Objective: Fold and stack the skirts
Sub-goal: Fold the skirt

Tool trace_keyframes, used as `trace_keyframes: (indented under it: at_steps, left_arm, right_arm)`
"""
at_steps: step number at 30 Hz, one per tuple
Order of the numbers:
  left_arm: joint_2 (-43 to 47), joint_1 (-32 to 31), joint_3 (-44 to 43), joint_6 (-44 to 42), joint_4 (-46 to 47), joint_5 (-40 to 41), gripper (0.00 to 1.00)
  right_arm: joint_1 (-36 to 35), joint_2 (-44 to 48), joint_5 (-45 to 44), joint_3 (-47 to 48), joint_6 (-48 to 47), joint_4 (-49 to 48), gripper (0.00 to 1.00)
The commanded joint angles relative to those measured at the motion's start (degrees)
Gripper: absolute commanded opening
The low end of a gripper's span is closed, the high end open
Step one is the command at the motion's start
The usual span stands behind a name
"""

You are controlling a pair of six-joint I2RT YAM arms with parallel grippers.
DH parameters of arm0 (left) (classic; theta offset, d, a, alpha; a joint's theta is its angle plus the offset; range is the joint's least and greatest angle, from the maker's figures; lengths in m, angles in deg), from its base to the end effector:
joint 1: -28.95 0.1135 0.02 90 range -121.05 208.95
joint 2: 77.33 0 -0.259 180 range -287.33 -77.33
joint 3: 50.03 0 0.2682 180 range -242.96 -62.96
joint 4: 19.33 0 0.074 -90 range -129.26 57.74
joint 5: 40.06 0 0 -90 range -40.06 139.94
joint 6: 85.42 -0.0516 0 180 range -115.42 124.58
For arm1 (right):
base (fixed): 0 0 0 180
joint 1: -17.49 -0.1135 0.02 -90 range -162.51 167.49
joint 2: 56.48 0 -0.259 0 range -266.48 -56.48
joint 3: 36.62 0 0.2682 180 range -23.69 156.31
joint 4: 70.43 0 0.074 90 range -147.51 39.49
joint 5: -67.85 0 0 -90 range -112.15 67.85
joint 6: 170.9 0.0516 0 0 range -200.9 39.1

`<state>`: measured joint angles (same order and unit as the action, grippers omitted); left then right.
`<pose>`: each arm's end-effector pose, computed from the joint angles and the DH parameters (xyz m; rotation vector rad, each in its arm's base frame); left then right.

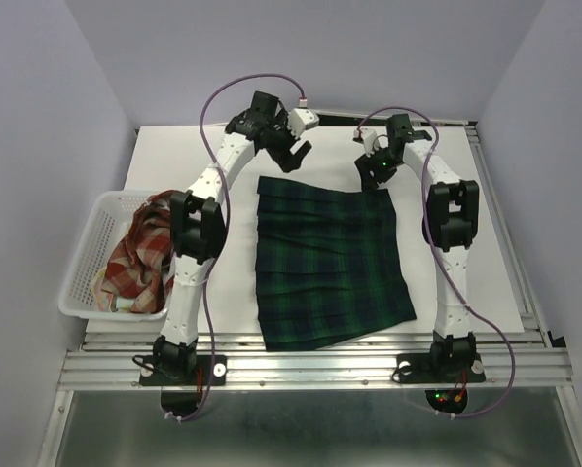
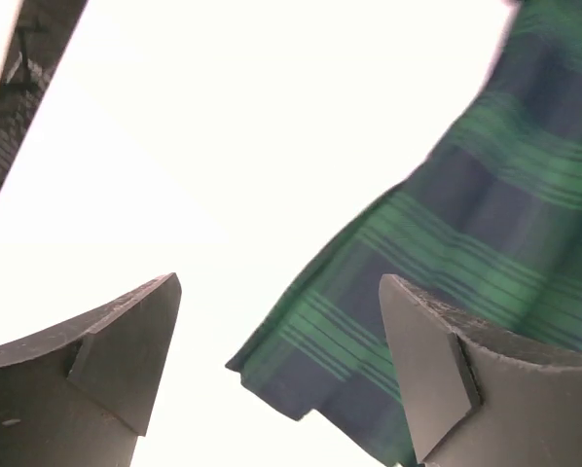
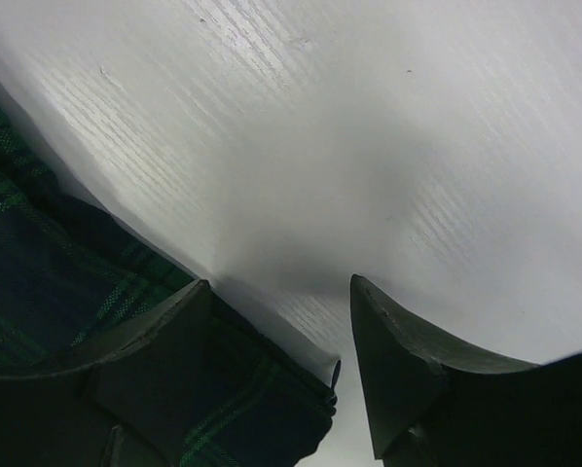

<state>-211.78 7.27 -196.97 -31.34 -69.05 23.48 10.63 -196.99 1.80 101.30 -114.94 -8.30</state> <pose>0.5109 -0.2278 0.2837 1.2565 1.7646 -0.3697 0.5332 0.0852 0.1565 -1.0209 2.3850 0.3977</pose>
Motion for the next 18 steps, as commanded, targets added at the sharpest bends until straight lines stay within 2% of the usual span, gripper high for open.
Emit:
trace_keyframes:
  at_steps: [1, 5, 8, 11, 15, 18]
  left_arm:
    - [-5.8, 0.7, -1.6, -2.1, -1.7, 2.7, 0.95]
    - [-7.0, 0.8, 0.8, -5.2, -2.9, 1.1, 0.95]
    - [-7.7, 1.3, 3.0, -6.4, -2.3, 2.7, 0.97]
    - [-10.4, 2.0, 1.6, -7.1, -4.7, 3.4, 0.95]
    - [-12.3, 2.3, 2.3, -7.4, -6.6, 4.5, 0.75]
    - [-12.0, 2.3, 4.5, -8.0, -6.3, 4.1, 0.62]
  right_arm:
    - [-0.4, 1.5, 0.8, -0.1, -1.9, 1.3, 0.64]
    - [-0.4, 1.6, 0.5, -0.4, -2.8, 1.9, 0.65]
    - [-0.4, 2.1, -0.3, -0.4, -3.4, 2.0, 0.69]
    - [-0.4, 2.4, -0.6, 0.5, -3.5, 2.2, 0.77]
    - [0.1, 3.1, -1.1, 1.5, -5.9, 3.7, 0.81]
    - [0.1, 2.6, -2.5, 1.7, -7.0, 4.2, 0.80]
